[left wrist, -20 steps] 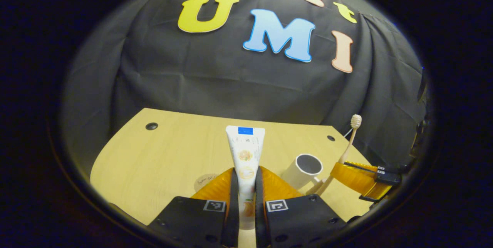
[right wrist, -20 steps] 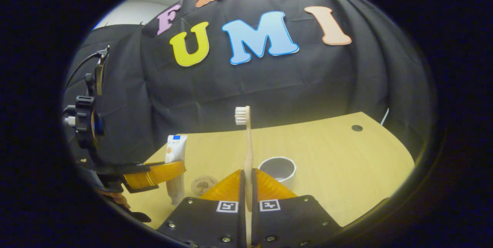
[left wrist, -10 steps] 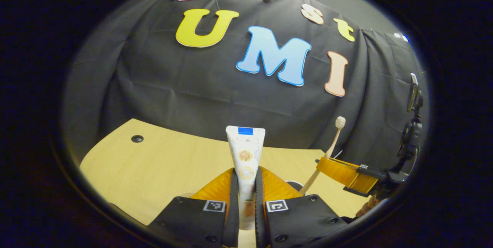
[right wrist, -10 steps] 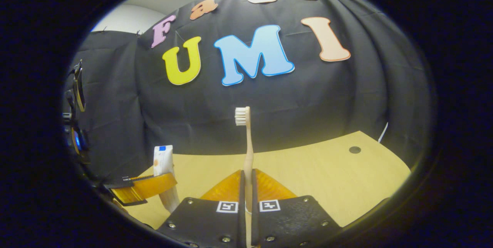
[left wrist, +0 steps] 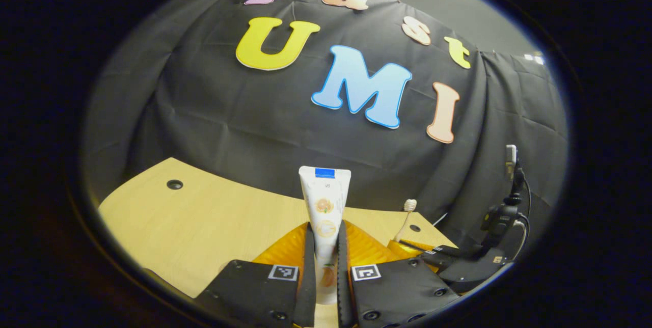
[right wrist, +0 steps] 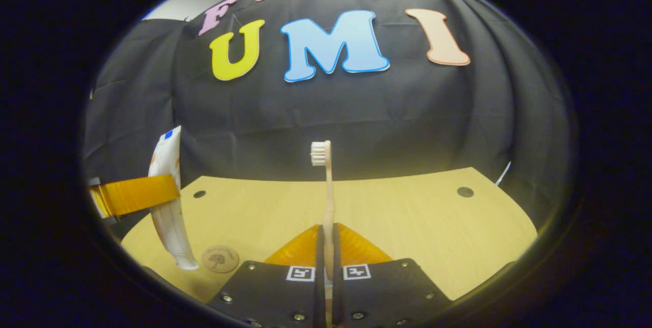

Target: Put the toothbrush and toothpaste on the desktop into the cup, then pick up the cup and place it on the coaster on the desktop.

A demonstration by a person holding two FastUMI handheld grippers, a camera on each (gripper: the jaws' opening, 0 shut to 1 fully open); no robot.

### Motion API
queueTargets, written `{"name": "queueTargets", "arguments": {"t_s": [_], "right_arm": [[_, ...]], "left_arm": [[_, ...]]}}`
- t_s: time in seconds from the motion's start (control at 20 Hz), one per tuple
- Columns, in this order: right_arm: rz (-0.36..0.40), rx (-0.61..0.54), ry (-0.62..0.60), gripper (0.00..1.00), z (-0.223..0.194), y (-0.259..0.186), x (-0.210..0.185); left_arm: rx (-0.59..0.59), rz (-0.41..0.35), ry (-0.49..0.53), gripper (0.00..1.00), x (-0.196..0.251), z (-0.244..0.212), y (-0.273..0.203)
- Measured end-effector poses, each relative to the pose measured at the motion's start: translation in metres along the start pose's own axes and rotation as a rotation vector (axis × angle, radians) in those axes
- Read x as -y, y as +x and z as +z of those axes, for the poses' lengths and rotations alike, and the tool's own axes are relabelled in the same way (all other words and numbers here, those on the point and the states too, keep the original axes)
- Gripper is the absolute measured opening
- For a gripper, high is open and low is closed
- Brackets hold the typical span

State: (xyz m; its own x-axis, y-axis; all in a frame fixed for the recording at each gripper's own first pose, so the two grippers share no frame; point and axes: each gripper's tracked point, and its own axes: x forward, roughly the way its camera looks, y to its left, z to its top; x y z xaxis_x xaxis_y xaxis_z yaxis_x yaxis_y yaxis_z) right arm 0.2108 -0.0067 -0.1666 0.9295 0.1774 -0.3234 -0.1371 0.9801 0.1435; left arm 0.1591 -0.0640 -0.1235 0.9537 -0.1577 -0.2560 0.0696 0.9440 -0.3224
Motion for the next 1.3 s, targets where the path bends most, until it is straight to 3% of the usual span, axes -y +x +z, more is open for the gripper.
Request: {"name": "queueTargets", "arguments": {"t_s": [0.2, 0.3, 0.4, 0.75, 1.05, 1.3], "right_arm": [[0.009, -0.052, 0.017, 0.06, -0.012, 0.0, 0.001], [0.013, -0.065, 0.026, 0.1, -0.014, -0.003, 0.003], [0.014, -0.07, 0.028, 0.21, -0.019, -0.008, 0.007], [-0.002, -0.088, 0.048, 0.92, -0.013, -0.045, 0.03], [-0.082, -0.08, 0.045, 0.92, -0.006, -0.1, 0.075], [-0.111, -0.085, 0.029, 0.91, -0.014, -0.129, 0.097]], "left_arm": [[-0.009, 0.007, -0.005, 0.24, 0.0, -0.004, 0.001], [-0.015, 0.009, -0.006, 0.24, 0.002, -0.006, 0.003], [-0.021, 0.004, -0.018, 0.24, 0.004, -0.009, 0.004], [-0.011, -0.064, -0.073, 0.24, 0.025, -0.013, 0.018], [0.096, -0.211, -0.072, 0.24, 0.07, 0.006, 0.044], [0.101, -0.251, -0.066, 0.24, 0.095, -0.021, 0.073]]}}
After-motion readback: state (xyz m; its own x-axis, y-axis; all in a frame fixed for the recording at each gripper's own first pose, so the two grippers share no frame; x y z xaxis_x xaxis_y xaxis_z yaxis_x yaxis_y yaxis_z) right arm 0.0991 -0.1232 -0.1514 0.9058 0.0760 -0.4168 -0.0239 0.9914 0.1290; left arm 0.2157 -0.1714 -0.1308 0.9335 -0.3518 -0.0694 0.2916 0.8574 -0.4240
